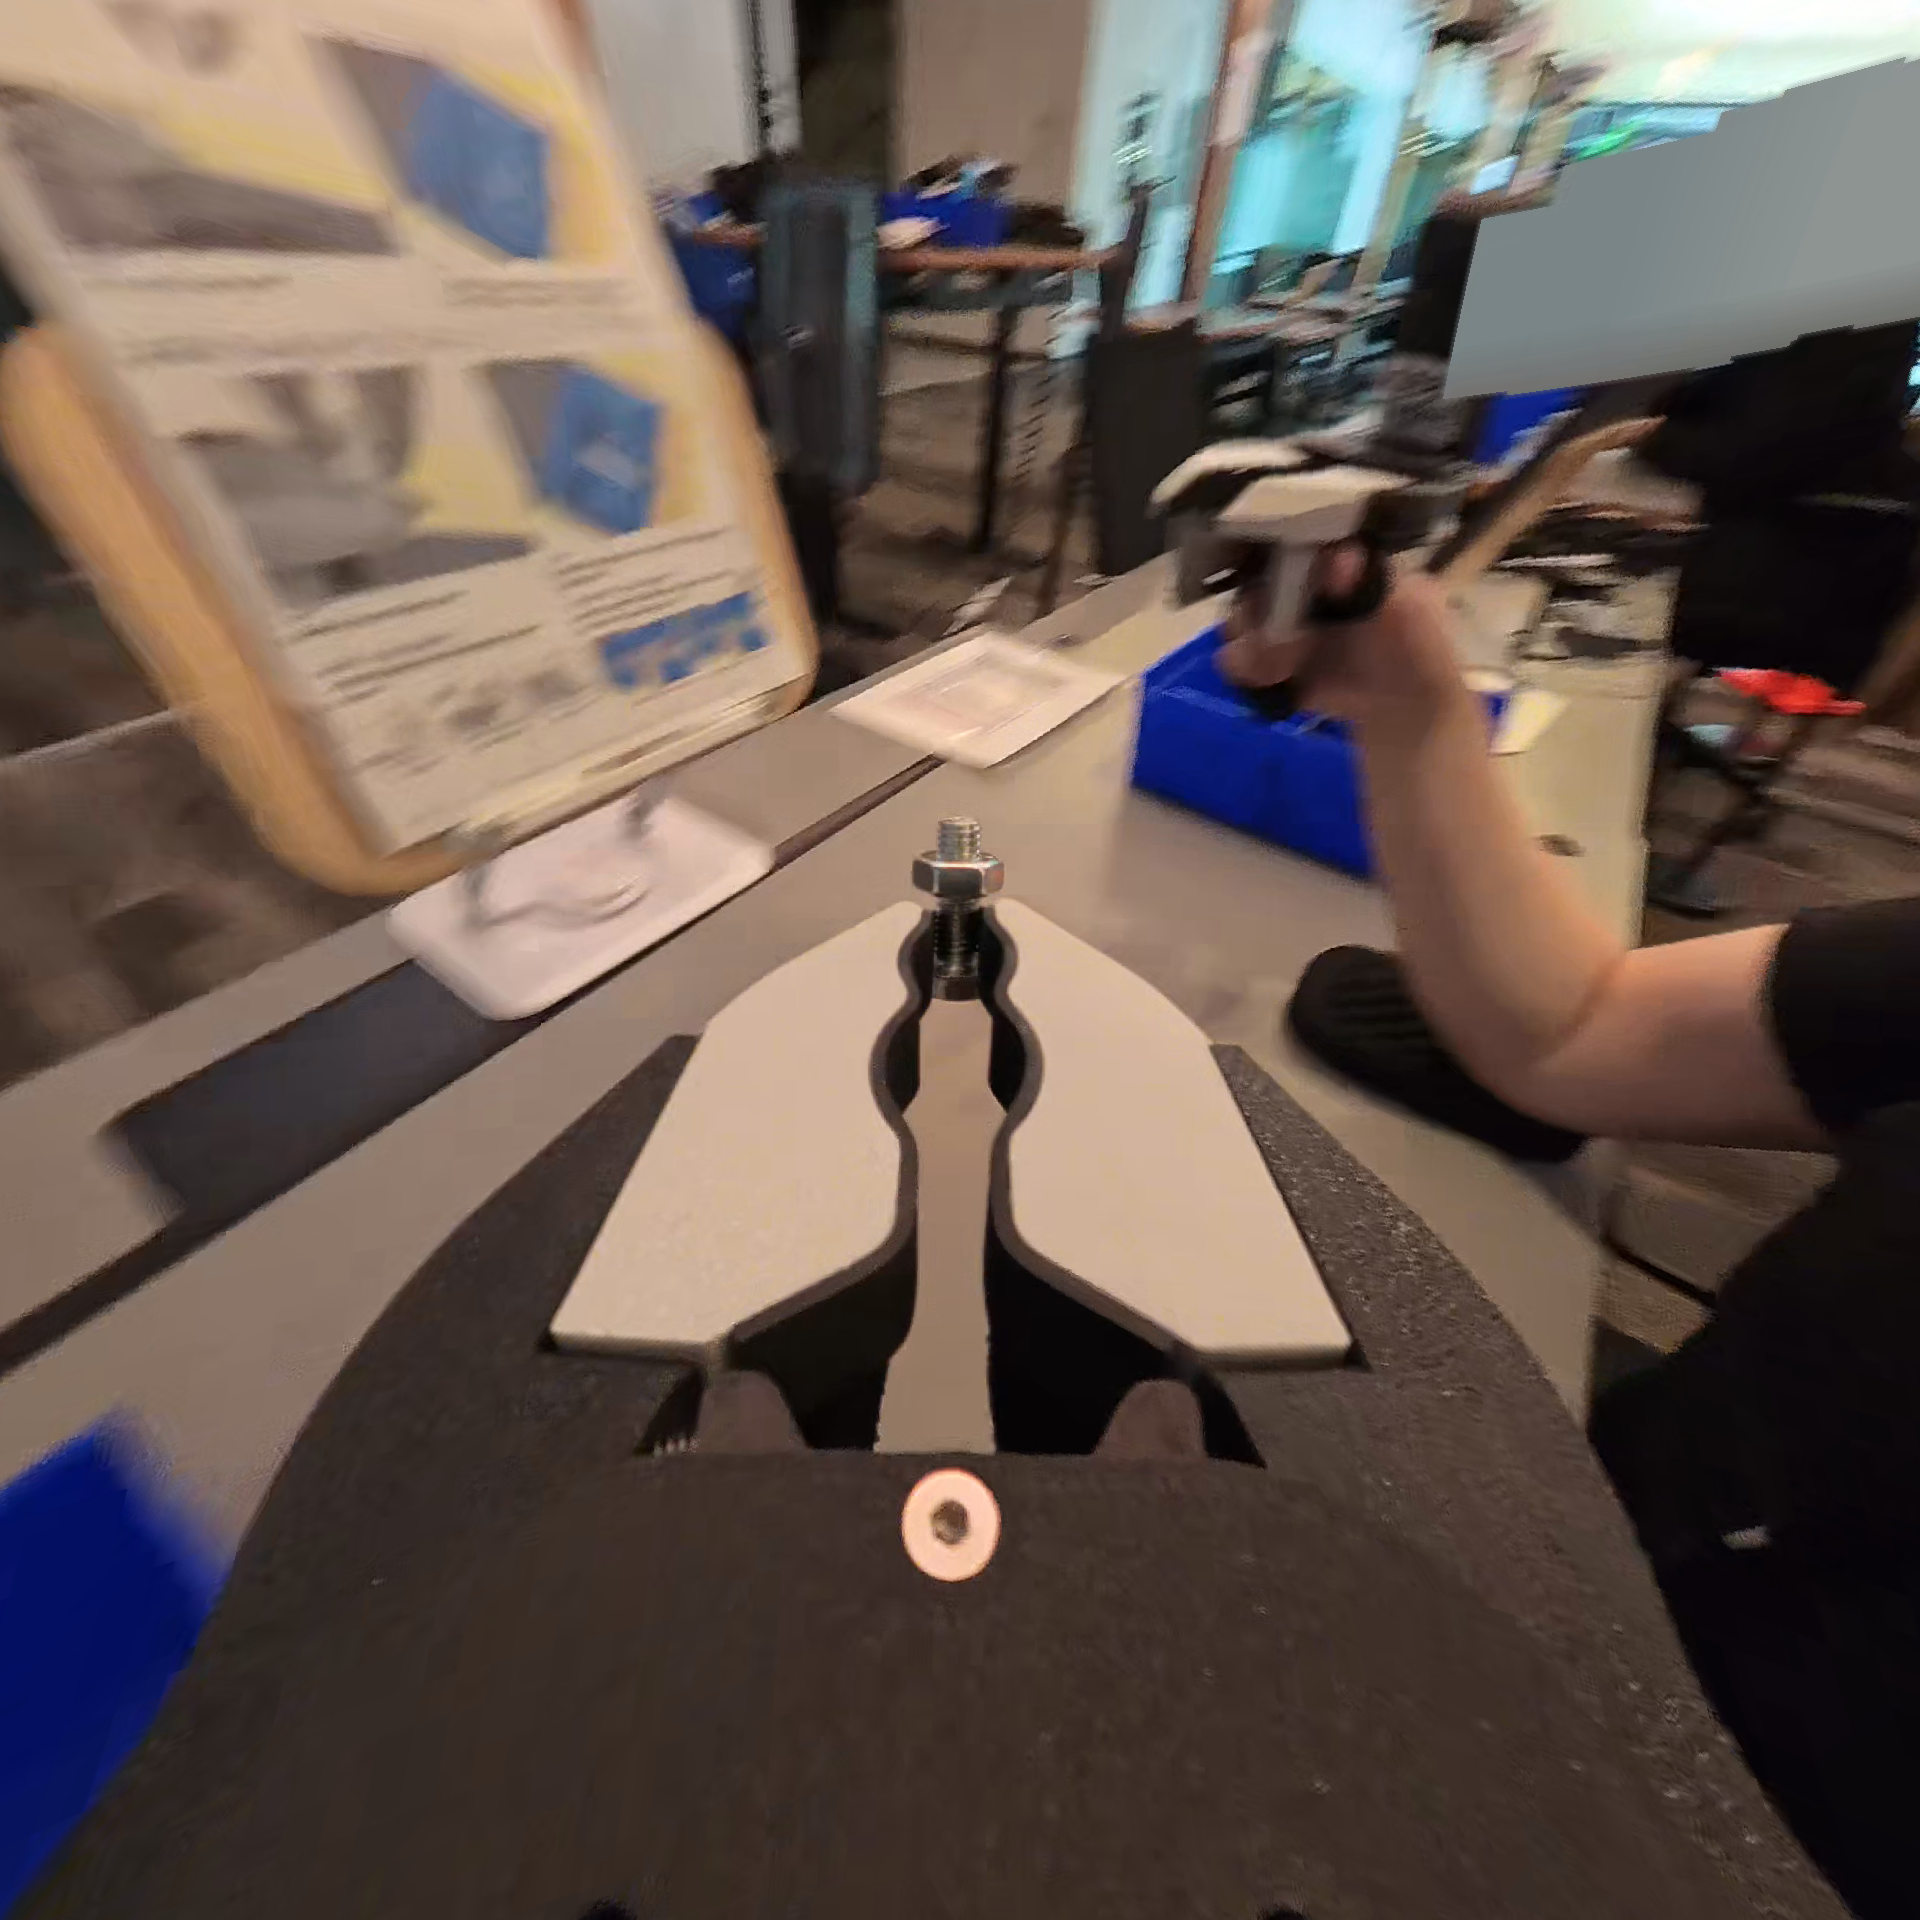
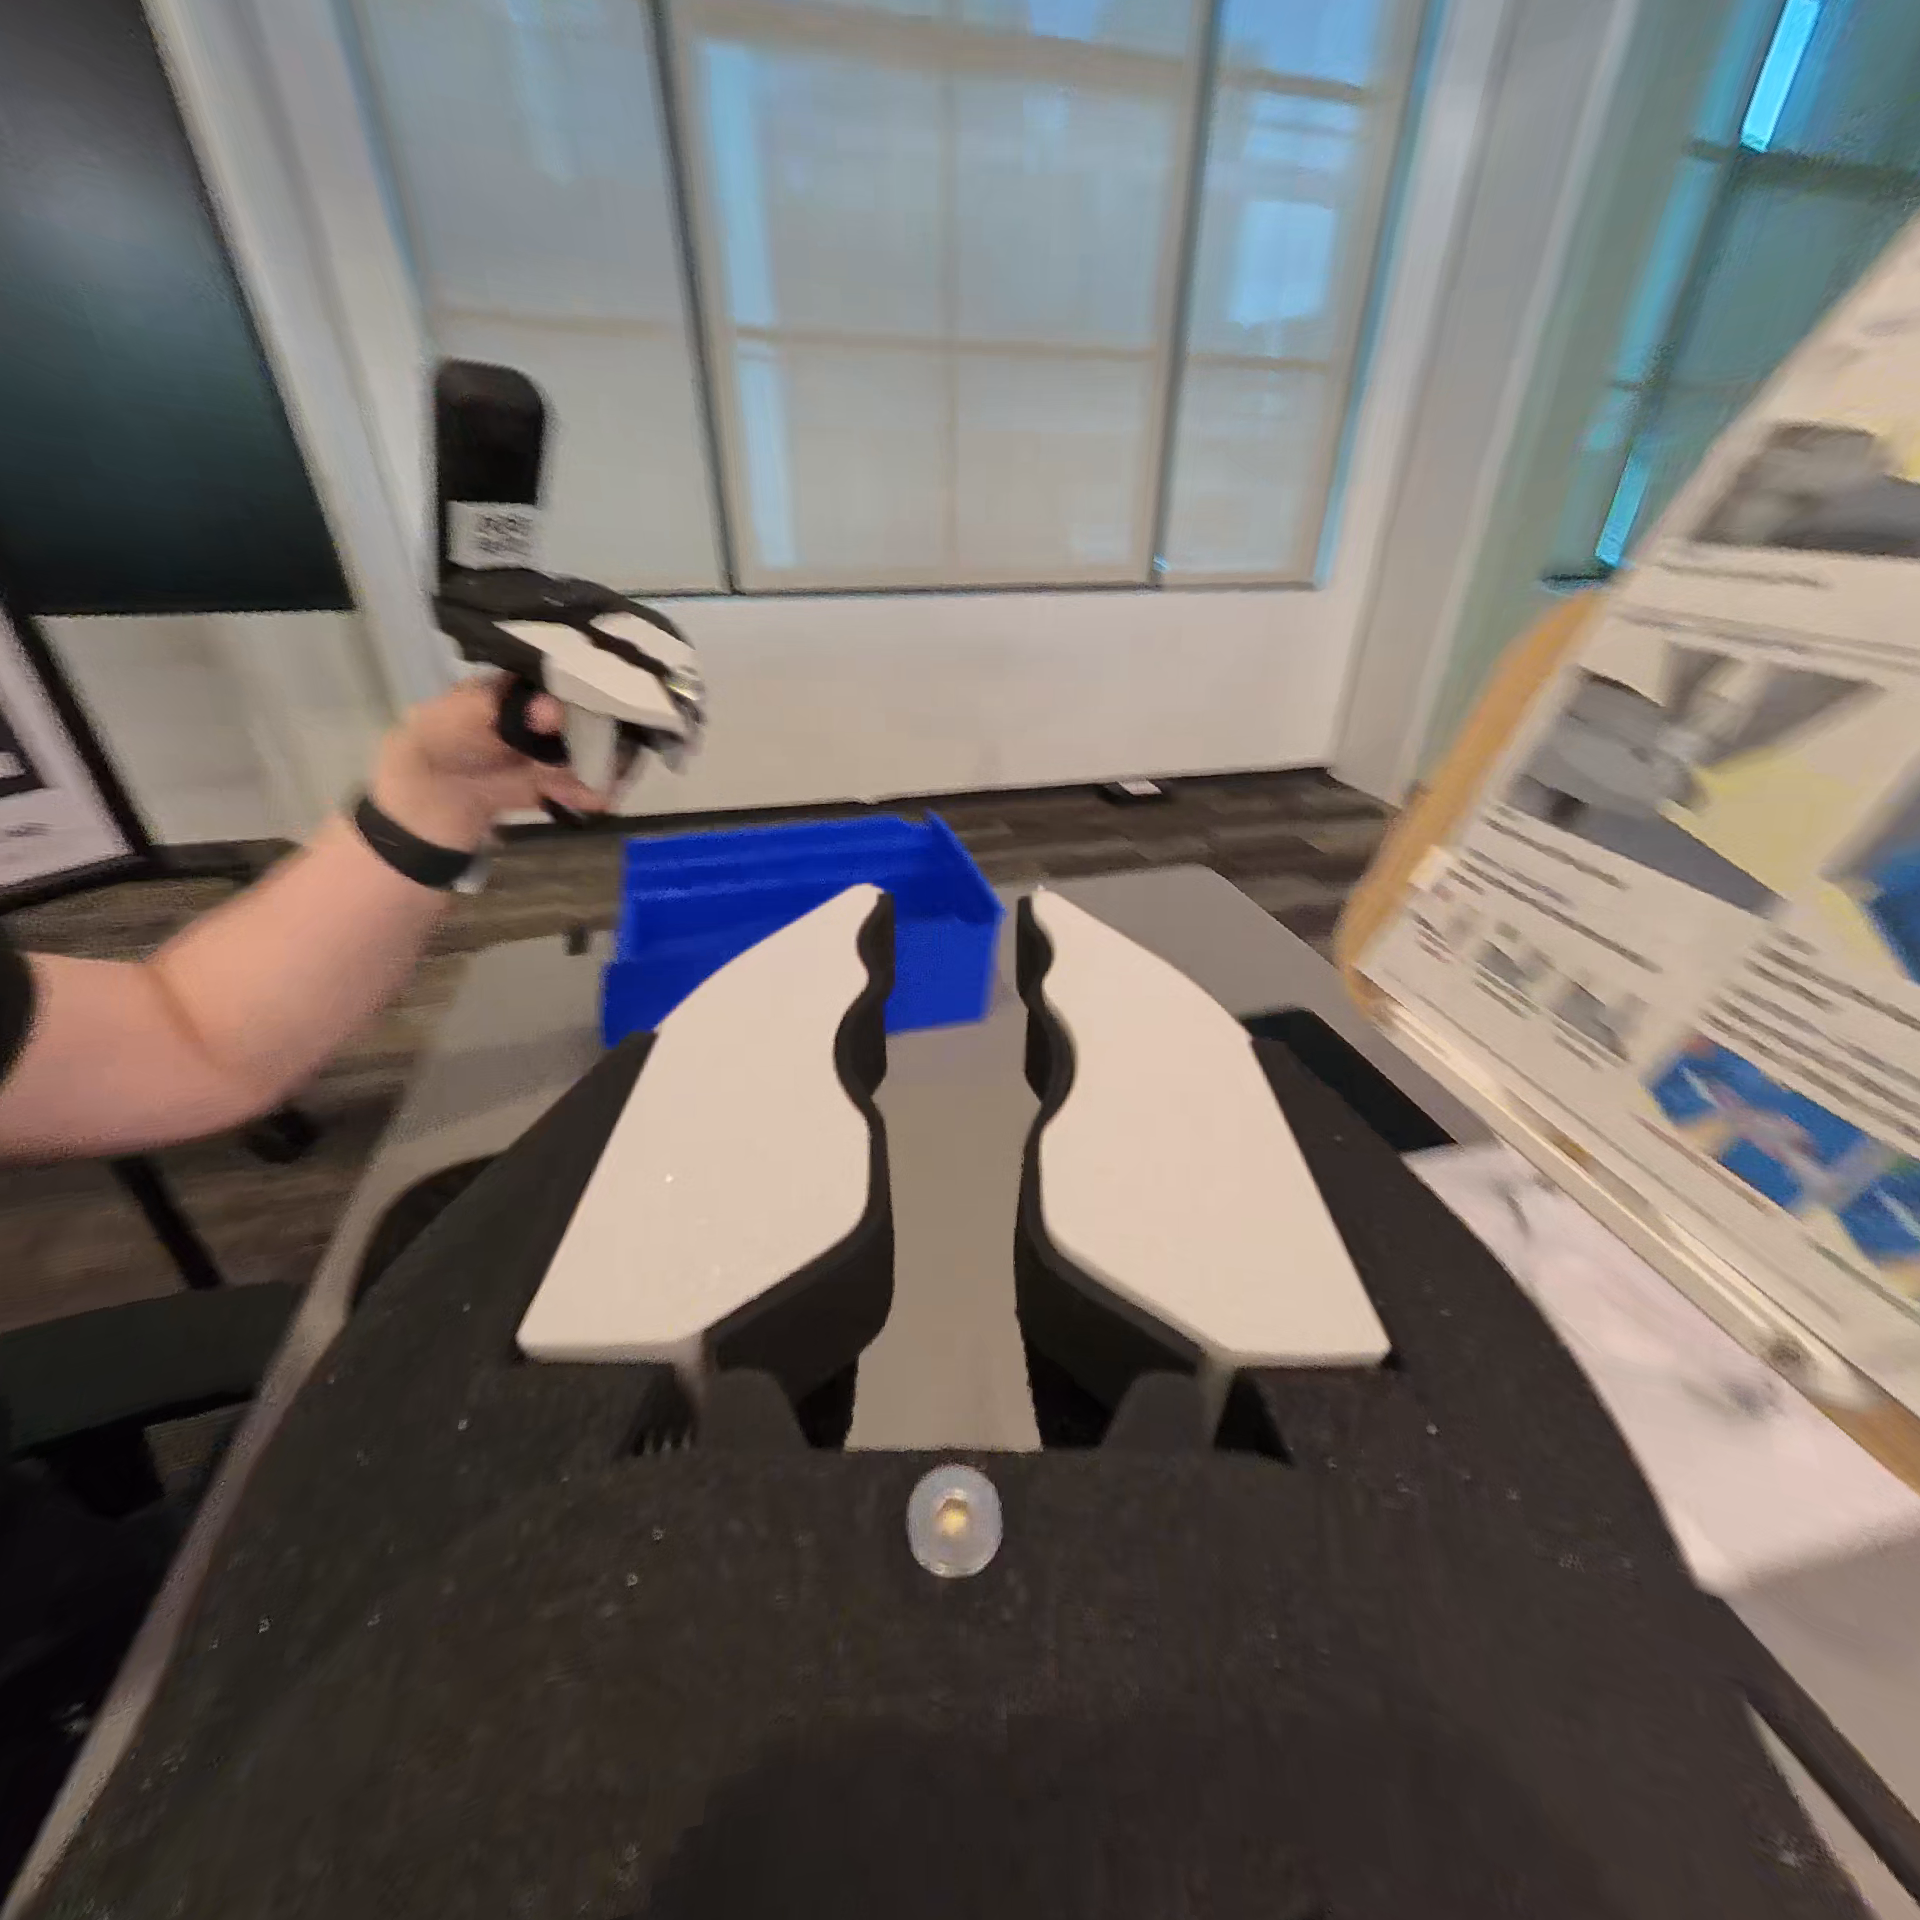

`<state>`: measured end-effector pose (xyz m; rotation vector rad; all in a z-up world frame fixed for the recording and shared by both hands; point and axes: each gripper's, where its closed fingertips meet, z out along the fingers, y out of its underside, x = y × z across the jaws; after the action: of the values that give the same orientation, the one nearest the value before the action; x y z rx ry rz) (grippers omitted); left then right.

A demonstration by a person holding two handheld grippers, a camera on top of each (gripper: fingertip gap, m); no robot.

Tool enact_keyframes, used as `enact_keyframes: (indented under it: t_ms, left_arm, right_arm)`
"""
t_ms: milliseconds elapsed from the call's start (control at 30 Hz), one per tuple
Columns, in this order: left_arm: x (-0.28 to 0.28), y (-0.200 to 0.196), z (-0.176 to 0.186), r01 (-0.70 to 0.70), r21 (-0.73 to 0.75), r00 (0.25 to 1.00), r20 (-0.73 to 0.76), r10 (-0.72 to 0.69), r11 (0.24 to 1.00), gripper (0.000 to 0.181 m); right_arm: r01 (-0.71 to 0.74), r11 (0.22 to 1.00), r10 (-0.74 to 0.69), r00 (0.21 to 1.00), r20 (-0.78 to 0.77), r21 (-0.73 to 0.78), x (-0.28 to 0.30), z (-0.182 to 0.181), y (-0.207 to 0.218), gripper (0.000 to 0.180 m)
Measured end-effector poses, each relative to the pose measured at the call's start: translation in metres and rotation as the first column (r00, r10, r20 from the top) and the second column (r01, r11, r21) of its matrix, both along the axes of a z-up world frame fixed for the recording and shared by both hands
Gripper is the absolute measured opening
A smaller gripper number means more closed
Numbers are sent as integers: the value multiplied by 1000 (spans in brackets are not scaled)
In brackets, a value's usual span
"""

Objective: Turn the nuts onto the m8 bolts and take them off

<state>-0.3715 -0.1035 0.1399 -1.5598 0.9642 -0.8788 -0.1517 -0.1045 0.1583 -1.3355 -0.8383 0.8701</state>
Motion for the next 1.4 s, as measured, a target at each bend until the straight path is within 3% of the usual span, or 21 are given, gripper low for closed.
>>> enact_keyframes:
  t_ms: [167, 300, 400, 733, 1000, 1133, 1400]
  left_arm:
    - [108, -38, 18, 293, 30, 947, 126, -295, 956, 7]
    - [164, -42, 19, 419, 20, 891, 183, -415, 908, 7]
    - [188, -45, 21, 496, -1, 846, 223, -484, 868, 7]
    - [197, -32, 12, 495, 29, 834, 264, -484, 869, 7]
    - [191, -35, 6, 492, 34, 841, 241, -485, 870, 7]
    - [191, -33, 5, 491, 22, 842, 245, -481, 871, 7]
    - [192, -35, 4, 500, 21, 837, 243, -489, 866, 7]
  right_arm:
    - [-198, 971, 210, 974, -82, 134, -35, 28, -46, 21]
    - [-169, 970, 203, 959, -198, 175, -21, 49, -54, 19]
    - [-184, 977, 204, 958, -202, 110, -12, 44, -48, 18]
    - [-208, 978, 205, 973, -104, -20, -27, 12, -24, 19]
    - [-262, 964, 255, 958, -130, -39, -38, 5, -23, 17]
    - [-292, 955, 285, 949, -134, -39, -43, 4, -25, 7]
    - [-318, 946, 309, 943, -124, -64, -43, 0, -26, 10]
